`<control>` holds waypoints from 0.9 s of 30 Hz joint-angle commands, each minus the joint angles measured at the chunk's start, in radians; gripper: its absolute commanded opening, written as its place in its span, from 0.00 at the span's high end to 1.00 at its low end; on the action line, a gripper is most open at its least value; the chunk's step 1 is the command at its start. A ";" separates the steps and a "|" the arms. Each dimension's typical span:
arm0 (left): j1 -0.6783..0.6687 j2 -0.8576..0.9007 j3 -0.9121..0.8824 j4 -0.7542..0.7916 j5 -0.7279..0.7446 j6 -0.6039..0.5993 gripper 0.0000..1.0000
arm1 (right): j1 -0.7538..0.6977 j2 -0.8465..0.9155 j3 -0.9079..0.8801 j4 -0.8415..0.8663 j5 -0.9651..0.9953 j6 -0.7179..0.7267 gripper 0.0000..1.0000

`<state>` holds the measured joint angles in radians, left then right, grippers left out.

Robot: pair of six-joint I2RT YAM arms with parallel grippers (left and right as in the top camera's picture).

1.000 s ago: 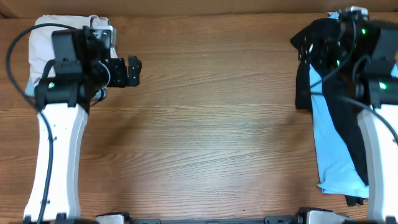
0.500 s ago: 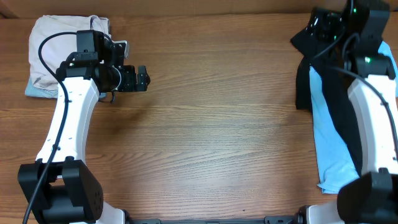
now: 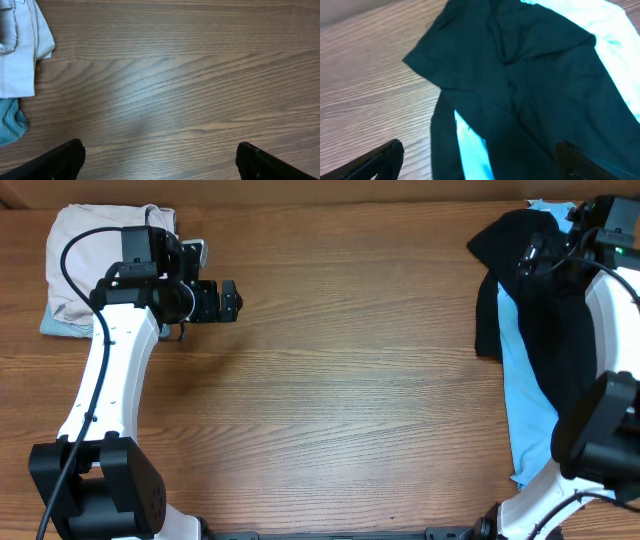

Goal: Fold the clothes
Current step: 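Reach the right gripper to the black t-shirt and grasp it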

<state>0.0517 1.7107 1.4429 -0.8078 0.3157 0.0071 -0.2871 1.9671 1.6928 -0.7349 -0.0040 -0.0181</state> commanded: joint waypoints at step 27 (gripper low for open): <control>-0.014 -0.003 0.017 0.004 -0.009 0.011 0.00 | -0.011 0.272 0.016 0.117 0.183 -0.061 0.66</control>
<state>0.0517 1.7107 1.4429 -0.8070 0.3107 0.0071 -0.2955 2.2318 1.6943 -0.6220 0.1726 -0.0772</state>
